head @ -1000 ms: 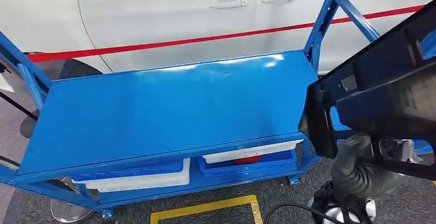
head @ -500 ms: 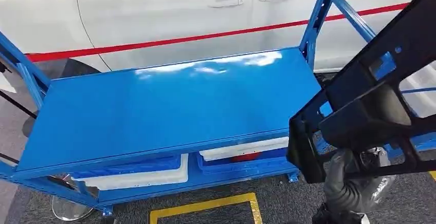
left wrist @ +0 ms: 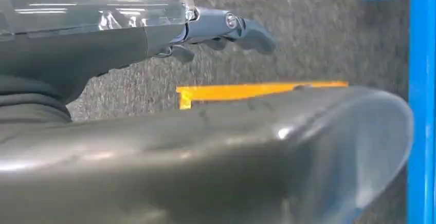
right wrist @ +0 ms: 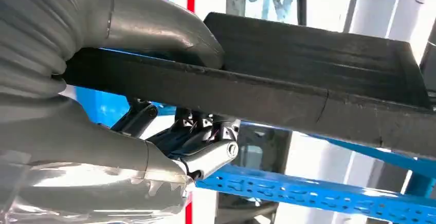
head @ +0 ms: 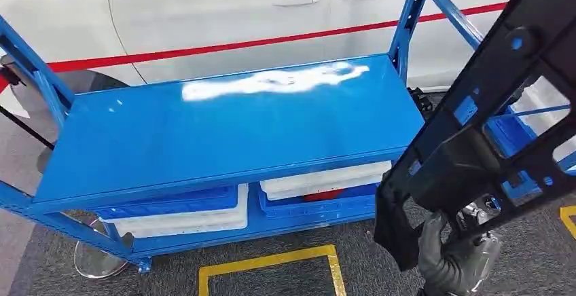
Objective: Take the parts from the cabinet and place them on the table.
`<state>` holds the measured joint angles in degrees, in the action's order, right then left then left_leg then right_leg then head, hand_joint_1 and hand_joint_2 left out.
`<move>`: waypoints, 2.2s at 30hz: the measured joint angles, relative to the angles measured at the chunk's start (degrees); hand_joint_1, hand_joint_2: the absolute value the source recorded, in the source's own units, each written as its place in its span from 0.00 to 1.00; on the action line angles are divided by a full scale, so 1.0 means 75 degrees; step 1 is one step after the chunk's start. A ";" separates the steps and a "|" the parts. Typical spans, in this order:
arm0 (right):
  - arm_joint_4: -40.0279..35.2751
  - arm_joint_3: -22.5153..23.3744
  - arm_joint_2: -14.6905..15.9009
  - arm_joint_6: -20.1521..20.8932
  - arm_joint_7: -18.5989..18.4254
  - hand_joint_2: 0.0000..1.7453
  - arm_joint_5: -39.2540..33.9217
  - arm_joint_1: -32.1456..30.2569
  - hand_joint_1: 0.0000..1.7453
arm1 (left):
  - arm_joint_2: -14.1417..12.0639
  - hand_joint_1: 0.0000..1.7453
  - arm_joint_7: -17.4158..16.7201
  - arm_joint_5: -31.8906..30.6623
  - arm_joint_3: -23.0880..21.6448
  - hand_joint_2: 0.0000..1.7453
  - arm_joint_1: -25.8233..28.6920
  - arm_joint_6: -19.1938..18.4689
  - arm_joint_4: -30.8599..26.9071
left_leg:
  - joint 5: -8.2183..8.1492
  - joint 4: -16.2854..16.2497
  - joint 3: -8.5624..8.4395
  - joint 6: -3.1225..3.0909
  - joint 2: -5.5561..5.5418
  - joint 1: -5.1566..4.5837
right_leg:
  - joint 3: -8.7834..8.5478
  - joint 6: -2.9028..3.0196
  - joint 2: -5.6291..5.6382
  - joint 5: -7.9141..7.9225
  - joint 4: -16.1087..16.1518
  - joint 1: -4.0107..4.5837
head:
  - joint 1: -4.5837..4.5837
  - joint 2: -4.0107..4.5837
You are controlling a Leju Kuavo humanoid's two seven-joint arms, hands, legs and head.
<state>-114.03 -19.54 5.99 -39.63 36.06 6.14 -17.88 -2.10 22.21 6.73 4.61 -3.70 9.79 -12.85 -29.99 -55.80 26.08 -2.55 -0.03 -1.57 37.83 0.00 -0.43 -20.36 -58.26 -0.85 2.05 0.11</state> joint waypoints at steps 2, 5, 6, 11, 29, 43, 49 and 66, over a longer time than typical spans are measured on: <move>0.0015 0.0000 0.0000 -0.0041 -0.0006 1.00 -0.0079 -0.0086 1.00 | -0.0003 0.00 0.0000 -0.0020 0.0009 0.00 0.0012 -0.0012 0.0000 | 0.0384 0.0274 0.0078 0.0022 0.0048 0.0087 | 0.0088 -0.0056 0.0043 -0.0311 -0.0120 0.0029 | -0.0006 0.0000; 0.0029 0.0000 0.0003 -0.0061 -0.0012 1.00 -0.0128 -0.0138 1.00 | 0.0003 0.00 0.0000 -0.0041 0.0017 0.00 0.0023 -0.0035 0.0000 | 0.0658 0.0248 0.0442 0.0034 0.0077 0.0102 | 0.0428 -0.0172 0.0053 -0.1690 -0.1598 -0.0031 | -0.0026 0.0000; 0.0038 -0.0003 0.0003 -0.0061 -0.0012 1.00 -0.0131 -0.0160 1.00 | 0.0003 0.00 0.0000 -0.0041 0.0017 0.00 0.0022 -0.0035 0.0000 | 0.0733 0.0202 0.0560 0.0053 0.0090 0.0102 | 0.0479 -0.0209 0.0052 -0.1805 -0.2042 -0.0047 | -0.0032 0.0000; 0.0064 0.0000 0.0009 -0.0052 -0.0017 1.00 -0.0143 -0.0179 1.00 | 0.0003 0.00 -0.0003 -0.0055 0.0041 0.00 -0.0004 -0.0026 -0.0003 | 0.0971 -0.0261 0.1284 0.0235 0.0123 0.0176 | -0.1097 -0.0340 0.0026 -0.1249 -0.0506 -0.0149 | -0.0029 0.0000; -0.0038 0.0009 -0.0070 -0.0061 -0.0146 1.00 -0.0601 -0.0274 1.00 | -0.0061 0.00 -0.0149 -0.0545 -0.0041 0.00 -0.0357 -0.0143 -0.0032 | -0.0097 -0.0072 -0.0054 -0.0120 -0.0733 -0.0089 | 0.0076 0.0177 0.0920 -0.0083 -0.0108 0.0091 | -0.0064 0.0000; -0.0283 0.0146 -0.0198 -0.0055 -0.0391 1.00 -0.0277 -0.0554 1.00 | -0.0040 0.00 -0.0300 -0.0784 -0.0318 0.00 -0.0604 -0.0300 -0.0044 | 0.0555 -0.0457 0.1034 0.0384 0.0932 0.0214 | -0.0945 -0.0477 -0.0530 -0.1255 -0.0415 -0.0270 | -0.0126 0.0000; -0.0388 0.0204 -0.0303 -0.0055 -0.0571 1.00 0.0035 -0.0703 1.00 | 0.0024 0.00 -0.0434 -0.0898 -0.0347 0.00 -0.0604 -0.0318 -0.0044 | -0.0259 -0.1180 0.1279 0.0663 0.0318 0.0347 | -0.0478 0.0129 -0.0114 -0.0991 -0.0405 -0.0184 | -0.0117 0.0000; -0.0533 0.0289 -0.0513 -0.0055 -0.0609 1.00 0.0067 -0.0825 1.00 | -0.0006 0.00 -0.0493 -0.1110 -0.0528 0.00 -0.0814 -0.0466 -0.0079 | 0.0346 0.0312 0.0114 0.0020 0.0113 0.0066 | 0.0749 -0.0120 0.0159 -0.1289 -0.1695 -0.0056 | -0.0117 0.0000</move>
<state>-118.03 -17.38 2.14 -40.04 31.50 6.64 -24.06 -2.14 18.51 -1.60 0.66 -9.81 6.29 -13.44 -27.39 -53.46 26.93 -2.40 0.82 -1.08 43.44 -0.91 0.77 -30.02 -70.97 -1.26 1.18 0.11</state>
